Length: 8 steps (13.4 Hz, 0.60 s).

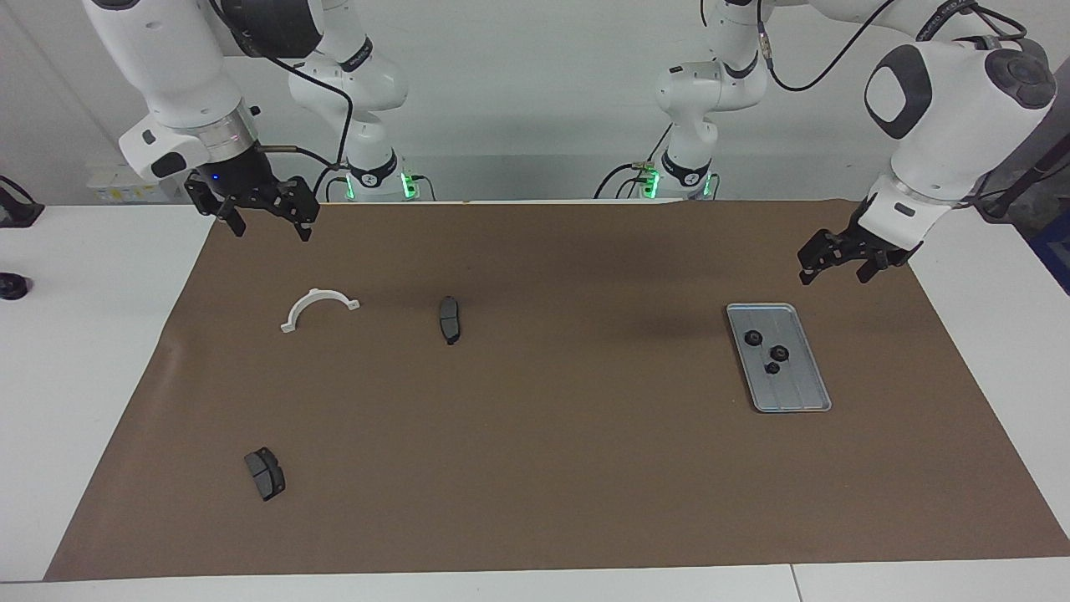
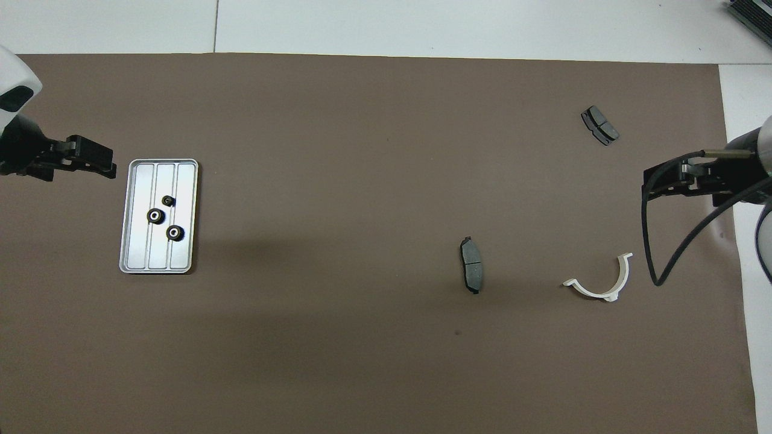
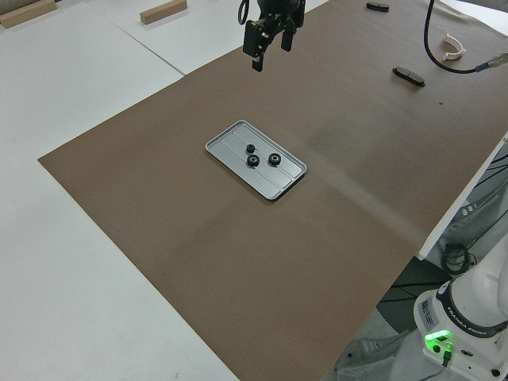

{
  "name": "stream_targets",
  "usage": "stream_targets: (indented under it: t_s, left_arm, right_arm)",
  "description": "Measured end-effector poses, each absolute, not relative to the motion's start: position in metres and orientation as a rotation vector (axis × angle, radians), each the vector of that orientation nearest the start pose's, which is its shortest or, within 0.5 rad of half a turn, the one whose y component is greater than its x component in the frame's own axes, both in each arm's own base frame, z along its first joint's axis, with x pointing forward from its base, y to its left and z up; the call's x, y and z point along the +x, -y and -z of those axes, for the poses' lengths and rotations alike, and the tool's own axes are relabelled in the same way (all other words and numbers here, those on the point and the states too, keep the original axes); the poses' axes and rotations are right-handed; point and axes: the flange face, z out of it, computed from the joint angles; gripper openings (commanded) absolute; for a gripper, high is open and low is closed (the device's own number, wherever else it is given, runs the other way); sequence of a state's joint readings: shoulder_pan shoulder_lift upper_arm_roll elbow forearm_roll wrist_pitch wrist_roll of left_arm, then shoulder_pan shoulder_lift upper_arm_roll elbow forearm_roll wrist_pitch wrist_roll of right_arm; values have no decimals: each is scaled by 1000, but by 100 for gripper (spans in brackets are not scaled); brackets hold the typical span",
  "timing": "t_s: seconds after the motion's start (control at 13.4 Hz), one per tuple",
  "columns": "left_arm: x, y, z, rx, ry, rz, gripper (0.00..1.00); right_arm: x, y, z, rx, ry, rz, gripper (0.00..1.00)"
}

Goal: Pick bearing gear from pile to tray

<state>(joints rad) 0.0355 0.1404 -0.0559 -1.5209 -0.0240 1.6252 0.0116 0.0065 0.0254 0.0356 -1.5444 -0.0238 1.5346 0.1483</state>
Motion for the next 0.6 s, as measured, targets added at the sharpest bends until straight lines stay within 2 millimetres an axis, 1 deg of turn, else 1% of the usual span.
stream_targets:
  t_s: [0.15, 0.45, 0.6]
  left_arm:
    - [598, 12, -582, -3172, -48, -60, 100]
    - [594, 13, -603, -3172, -50, 1, 100]
    - [593, 5, -606, -3172, -28, 11, 100]
  right_arm:
    - [558, -21, -620, -3163, -169, -52, 100]
    - [558, -21, -620, -3163, -169, -52, 100]
    - [558, -21, -620, -3163, -169, -52, 100]
